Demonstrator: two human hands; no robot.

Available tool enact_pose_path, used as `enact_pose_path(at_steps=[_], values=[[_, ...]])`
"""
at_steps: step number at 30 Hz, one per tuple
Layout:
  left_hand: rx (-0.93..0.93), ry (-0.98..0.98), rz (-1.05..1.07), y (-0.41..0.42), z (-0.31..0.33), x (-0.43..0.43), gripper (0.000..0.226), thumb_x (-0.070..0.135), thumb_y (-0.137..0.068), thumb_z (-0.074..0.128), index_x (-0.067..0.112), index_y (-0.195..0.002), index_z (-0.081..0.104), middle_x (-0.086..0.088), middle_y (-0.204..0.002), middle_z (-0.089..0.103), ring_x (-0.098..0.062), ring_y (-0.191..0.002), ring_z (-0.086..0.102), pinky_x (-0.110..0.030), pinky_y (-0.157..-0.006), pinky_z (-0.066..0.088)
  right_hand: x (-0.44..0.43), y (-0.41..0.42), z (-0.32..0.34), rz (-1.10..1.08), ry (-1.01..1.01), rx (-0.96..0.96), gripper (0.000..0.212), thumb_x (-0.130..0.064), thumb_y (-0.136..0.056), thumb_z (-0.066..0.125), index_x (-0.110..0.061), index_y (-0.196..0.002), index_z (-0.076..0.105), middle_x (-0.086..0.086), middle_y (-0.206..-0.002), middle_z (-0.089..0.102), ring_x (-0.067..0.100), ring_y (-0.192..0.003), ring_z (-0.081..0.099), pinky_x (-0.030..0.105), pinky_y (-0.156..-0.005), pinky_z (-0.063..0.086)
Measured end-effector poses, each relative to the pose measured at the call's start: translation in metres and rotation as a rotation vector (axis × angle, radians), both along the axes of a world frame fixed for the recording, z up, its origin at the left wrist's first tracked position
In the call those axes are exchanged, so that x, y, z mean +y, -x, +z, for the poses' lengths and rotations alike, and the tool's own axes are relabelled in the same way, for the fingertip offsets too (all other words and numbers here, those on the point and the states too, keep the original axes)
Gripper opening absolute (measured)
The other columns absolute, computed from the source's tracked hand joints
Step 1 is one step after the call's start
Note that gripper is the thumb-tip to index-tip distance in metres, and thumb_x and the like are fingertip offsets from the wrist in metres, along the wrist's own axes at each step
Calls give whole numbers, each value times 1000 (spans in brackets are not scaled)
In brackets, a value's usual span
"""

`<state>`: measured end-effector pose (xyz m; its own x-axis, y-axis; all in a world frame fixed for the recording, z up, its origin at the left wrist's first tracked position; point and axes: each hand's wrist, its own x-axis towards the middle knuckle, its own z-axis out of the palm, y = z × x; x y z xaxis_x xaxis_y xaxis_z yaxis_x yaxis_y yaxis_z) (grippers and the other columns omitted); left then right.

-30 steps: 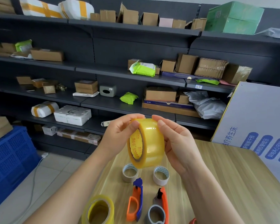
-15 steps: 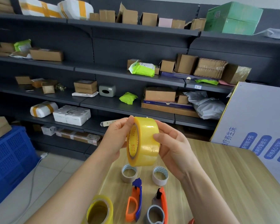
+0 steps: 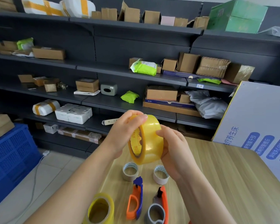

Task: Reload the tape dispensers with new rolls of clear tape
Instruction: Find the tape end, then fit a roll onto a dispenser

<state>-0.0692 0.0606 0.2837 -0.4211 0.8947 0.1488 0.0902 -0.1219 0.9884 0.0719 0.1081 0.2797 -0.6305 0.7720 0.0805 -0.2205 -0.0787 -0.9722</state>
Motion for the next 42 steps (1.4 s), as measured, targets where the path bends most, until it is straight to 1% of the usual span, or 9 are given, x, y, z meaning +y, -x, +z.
enact_pose_path(at_steps=[3, 7, 14, 18, 21, 28, 35, 39, 42], values=[[-98, 41, 9, -3, 4, 0, 39, 50, -79, 59, 17, -99, 61, -3, -87, 61, -16, -80, 61, -38, -77, 49, 0, -2, -2, 85, -43, 39, 30, -16, -74, 50, -7, -93, 73, 9, -78, 67, 20, -72, 63, 33, -64, 54], [-115, 63, 12, -4, 6, -2, 29, 42, -90, 54, 16, -98, 60, -7, -87, 58, -19, -79, 59, -38, -75, 49, 0, -4, -4, 130, -49, 61, 40, -14, -75, 50, -2, -108, 68, 11, -85, 71, 22, -77, 68, 35, -68, 57], [-60, 34, 50, -5, 7, -2, 25, 38, -88, 57, 18, -101, 64, -3, -85, 61, -9, -70, 61, -25, -60, 50, 1, -4, -6, 135, -16, 77, 40, -9, -72, 47, -6, -102, 72, 22, -93, 69, 31, -86, 66, 48, -78, 56], [-50, 29, 48, -3, 8, -2, 26, 39, -89, 57, 18, -103, 64, 0, -85, 62, -9, -74, 61, -25, -62, 49, -1, -3, -7, 183, 7, 127, 50, -4, -68, 43, 2, -113, 66, 29, -104, 66, 37, -91, 65, 56, -84, 54], [-31, 8, 39, -2, 8, -2, 23, 39, -88, 58, 20, -100, 65, 7, -77, 61, -2, -66, 59, -22, -58, 46, -1, -2, -8, 135, 16, 124, 47, -12, -74, 47, 2, -116, 65, 34, -111, 62, 43, -97, 62, 64, -90, 48], [-24, -6, 60, -1, 8, -2, 39, 51, -70, 61, 23, -98, 68, 2, -84, 65, -11, -77, 63, -22, -61, 46, -3, -1, -5, 139, 16, 137, 44, -7, -73, 45, -4, -109, 70, 33, -108, 65, 40, -93, 65, 60, -87, 52], [-59, -1, 41, 1, 8, -1, 42, 52, -69, 62, 25, -99, 68, 2, -86, 66, -11, -79, 63, -21, -58, 48, -6, 0, -9, 163, 71, 177, 49, 12, -75, 37, 2, -112, 66, 21, -90, 69, 29, -82, 68, 40, -69, 60], [-72, -19, 32, 1, 11, 0, 40, 50, -69, 62, 23, -98, 68, 3, -83, 65, -5, -71, 63, -20, -56, 48, -3, 2, -7, 132, 91, 186, 50, -12, -77, 48, 2, -124, 61, 25, -112, 69, 39, -97, 67, 58, -88, 54], [-68, -25, 39, 2, 10, 1, 39, 49, -68, 63, 23, -96, 69, 4, -80, 65, -7, -72, 62, -19, -55, 46, -2, 2, -7, 146, 98, 201, 50, -10, -76, 46, 1, -122, 61, 25, -108, 70, 38, -94, 69, 54, -83, 58]])
